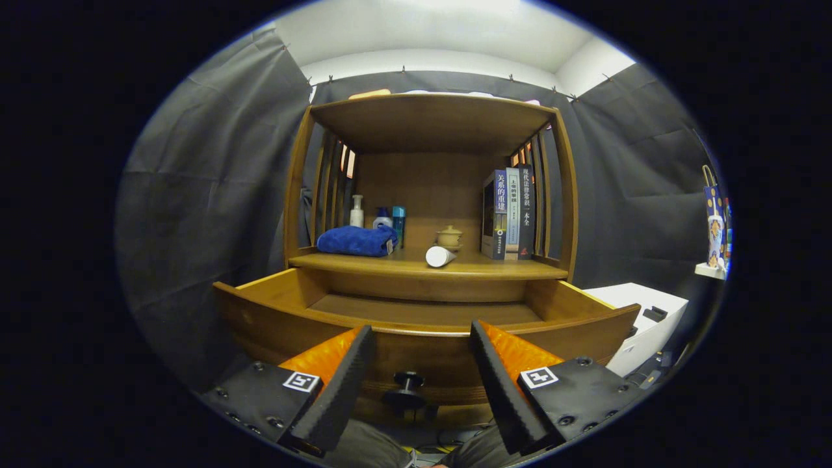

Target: Pull open the drawer, take out the items inside it, and place them on the countertop above the cabinet.

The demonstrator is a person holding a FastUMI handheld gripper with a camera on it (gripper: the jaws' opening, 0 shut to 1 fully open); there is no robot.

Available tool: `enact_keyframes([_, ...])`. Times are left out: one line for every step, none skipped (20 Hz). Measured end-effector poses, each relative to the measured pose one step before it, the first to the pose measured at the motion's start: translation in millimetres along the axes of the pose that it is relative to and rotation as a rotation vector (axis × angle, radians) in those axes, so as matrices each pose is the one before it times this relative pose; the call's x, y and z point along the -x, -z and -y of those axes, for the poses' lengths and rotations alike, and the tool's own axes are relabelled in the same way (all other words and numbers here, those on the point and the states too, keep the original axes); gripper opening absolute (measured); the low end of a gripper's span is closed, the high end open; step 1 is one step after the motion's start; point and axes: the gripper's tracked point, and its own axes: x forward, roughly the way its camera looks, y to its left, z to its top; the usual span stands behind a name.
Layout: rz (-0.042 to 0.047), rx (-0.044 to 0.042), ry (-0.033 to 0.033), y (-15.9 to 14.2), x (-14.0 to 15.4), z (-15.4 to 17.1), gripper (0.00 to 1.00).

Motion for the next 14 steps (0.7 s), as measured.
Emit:
enact_keyframes([-0.01453,-0.01056,-0.00715,3.92,-1.97,-2.05,0.96])
enact_keyframes([-0.01230,-0.00628,-0.00492,4.43,-3.08,-0.69,0.96])
enact_keyframes([-0.01824,-0.01201,0.00959,4.00,-2.42,0.76,0.96])
enact_keyframes([0.02725,-0.00351,0.00462,-3.50,-0.84,-0.21,0.96])
enact_keyframes([0.00952,0.00233,0.00300,-2.79,0.21,-0.35,0.96])
enact_keyframes([-0.00156,0.00334,0.00890,-0.04,1.13,-0.76,0.96])
enact_keyframes([0.00527,0.00035,0.00925,-0.67,-2.19,0.52,0.97])
enact_keyframes([-0.00069,0.00380,0.01014,-0.19,-1.41,1.32,0.96])
enact_keyframes([0.00129,0.00918,0.01174,0.65,-2.44,1.46,0.96])
enact_keyframes([-0.00250,0.00895,0.01193,0.99,-3.62,2.92,0.96])
enact_keyframes([-0.00954,0.00440,0.00054,1.01,-1.33,1.82,0.96])
enact_keyframes([0.01865,-0.00642,0.00449,-5.21,-6.62,-0.71,0.96])
enact_keyframes([0.00099,0.00346,0.00090,-1.50,-2.21,0.67,0.96])
enact_keyframes([0.00623,0.00784,0.00049,-2.77,-7.83,0.05,0.96])
